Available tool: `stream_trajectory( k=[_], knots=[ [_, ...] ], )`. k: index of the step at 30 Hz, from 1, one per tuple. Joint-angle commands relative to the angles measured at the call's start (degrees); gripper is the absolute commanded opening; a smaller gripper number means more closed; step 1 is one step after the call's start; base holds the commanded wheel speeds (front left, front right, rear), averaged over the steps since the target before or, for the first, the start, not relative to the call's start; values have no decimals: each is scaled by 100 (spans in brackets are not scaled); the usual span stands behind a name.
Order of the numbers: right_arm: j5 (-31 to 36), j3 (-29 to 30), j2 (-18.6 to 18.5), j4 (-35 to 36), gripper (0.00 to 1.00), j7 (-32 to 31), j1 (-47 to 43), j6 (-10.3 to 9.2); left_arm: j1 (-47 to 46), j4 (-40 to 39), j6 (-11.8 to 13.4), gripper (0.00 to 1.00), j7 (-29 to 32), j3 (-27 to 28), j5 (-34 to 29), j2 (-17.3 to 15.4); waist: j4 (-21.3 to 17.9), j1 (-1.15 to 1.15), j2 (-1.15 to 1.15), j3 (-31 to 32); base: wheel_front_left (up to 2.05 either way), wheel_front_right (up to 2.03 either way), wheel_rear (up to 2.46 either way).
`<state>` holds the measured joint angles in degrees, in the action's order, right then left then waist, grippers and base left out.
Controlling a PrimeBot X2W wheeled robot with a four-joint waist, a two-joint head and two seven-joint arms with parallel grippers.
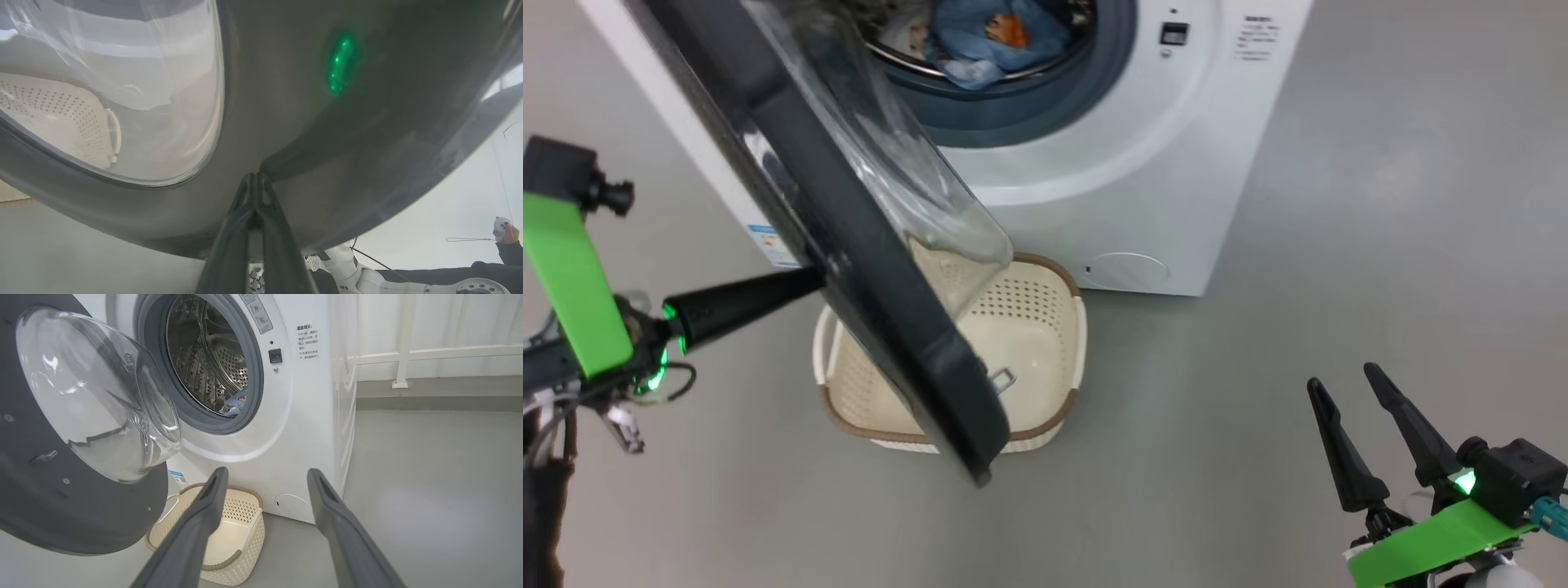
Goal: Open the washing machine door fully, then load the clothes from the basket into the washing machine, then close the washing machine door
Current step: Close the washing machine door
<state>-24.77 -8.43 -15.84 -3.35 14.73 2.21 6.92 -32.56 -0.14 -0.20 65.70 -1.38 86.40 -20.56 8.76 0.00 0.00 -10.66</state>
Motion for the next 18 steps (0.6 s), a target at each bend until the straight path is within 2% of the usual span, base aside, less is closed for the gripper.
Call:
stream_trajectory(
  k=[1,10,18],
  knots=[
    [53,-75,-34,165,100,27,149,57,-383,-119,-30,0,-61,201,-59,-165,-300,0,0,-168,0,0,0],
    [69,9,125,175,100,27,310,57,-909,267,-116,0,-324,18,-267,115,-832,0,0,-309,0,0,0],
    [75,34,215,172,100,27,402,57,-1365,833,-265,0,-744,40,-513,270,-1101,0,0,-377,0,0,0]
  ],
)
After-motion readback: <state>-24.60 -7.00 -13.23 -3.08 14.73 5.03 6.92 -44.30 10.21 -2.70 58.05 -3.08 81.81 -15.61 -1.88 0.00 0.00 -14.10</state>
